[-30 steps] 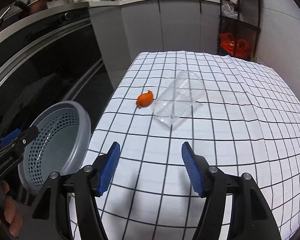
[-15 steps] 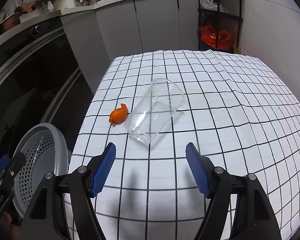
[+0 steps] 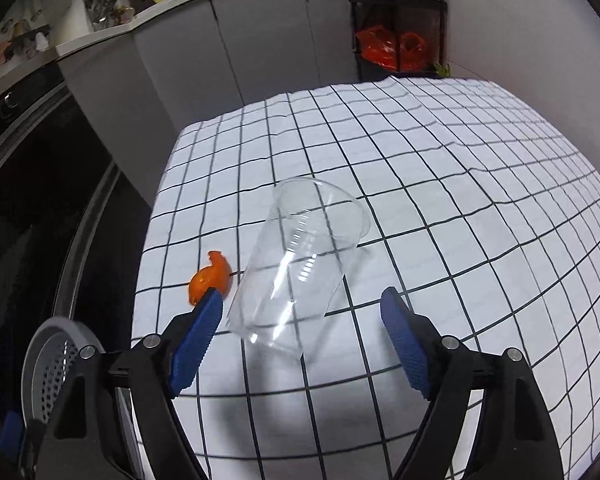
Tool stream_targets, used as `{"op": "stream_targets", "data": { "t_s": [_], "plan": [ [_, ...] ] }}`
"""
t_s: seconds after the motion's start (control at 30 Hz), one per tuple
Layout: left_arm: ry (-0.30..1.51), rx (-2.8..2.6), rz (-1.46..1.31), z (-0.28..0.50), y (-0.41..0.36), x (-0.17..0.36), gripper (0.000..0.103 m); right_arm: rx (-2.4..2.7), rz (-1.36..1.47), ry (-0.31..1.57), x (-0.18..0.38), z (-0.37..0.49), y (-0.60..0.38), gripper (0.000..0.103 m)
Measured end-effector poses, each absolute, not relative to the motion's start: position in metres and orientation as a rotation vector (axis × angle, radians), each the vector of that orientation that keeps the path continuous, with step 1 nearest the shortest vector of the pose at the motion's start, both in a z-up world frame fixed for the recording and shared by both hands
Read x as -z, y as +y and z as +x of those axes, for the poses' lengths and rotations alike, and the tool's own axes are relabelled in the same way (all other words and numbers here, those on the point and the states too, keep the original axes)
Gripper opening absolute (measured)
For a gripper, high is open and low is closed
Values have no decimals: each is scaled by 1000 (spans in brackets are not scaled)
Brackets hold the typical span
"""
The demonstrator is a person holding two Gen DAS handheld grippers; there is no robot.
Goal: Collect trash
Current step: 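Grasp the clear plastic cup with the right gripper, then grasp the orange peel with the left gripper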
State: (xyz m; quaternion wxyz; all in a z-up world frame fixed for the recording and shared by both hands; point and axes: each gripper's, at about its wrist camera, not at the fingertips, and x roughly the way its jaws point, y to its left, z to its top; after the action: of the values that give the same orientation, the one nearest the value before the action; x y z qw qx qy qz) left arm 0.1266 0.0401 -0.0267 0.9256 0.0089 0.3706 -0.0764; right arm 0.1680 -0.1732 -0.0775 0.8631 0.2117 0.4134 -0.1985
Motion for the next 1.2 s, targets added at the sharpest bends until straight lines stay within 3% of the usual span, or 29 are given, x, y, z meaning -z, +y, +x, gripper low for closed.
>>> {"op": "stream_targets", "data": {
  "t_s": [0.43,0.53,1.2],
  "plan": [
    [765,160,40,128,33,29,77,413,444,919,96,191,-179,76],
    [763,160,42,128,31,29,77,393,421,929,97,191,-178,55],
    [767,249,88,117,-29,15,78,264,266,907,44,117,-251,53]
  ]
}}
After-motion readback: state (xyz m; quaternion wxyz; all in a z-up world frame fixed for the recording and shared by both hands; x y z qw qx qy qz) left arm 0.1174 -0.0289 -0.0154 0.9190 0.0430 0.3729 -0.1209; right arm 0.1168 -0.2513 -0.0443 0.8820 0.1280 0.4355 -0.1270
